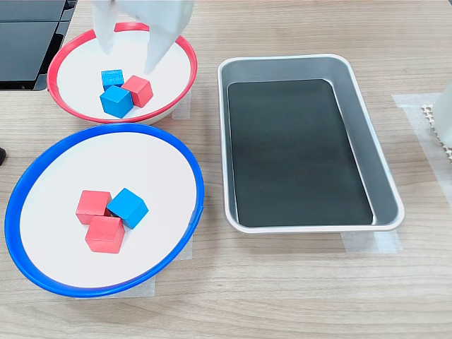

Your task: Relocate any misplaced blocks to their matching dishes.

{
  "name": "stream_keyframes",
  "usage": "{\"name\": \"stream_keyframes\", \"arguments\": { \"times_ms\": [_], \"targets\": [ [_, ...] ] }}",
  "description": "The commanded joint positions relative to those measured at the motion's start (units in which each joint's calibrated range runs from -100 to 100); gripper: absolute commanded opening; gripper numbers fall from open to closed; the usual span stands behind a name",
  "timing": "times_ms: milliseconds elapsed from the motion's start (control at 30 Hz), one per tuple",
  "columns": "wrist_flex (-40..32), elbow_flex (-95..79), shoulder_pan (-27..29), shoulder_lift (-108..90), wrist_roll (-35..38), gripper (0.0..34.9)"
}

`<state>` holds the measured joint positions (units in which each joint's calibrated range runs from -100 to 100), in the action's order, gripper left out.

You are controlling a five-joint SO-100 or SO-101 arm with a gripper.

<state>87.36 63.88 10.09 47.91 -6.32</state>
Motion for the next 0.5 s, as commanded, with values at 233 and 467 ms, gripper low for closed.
{"name": "stream_keyframes", "arguments": {
  "times_ms": [233, 467],
  "targets": [
    [0.3, 8.3, 0.4, 5.1, -1.5, 16.9],
    [-1.6, 12.5, 0.4, 8.6, -2.3, 17.8]
  ]
}}
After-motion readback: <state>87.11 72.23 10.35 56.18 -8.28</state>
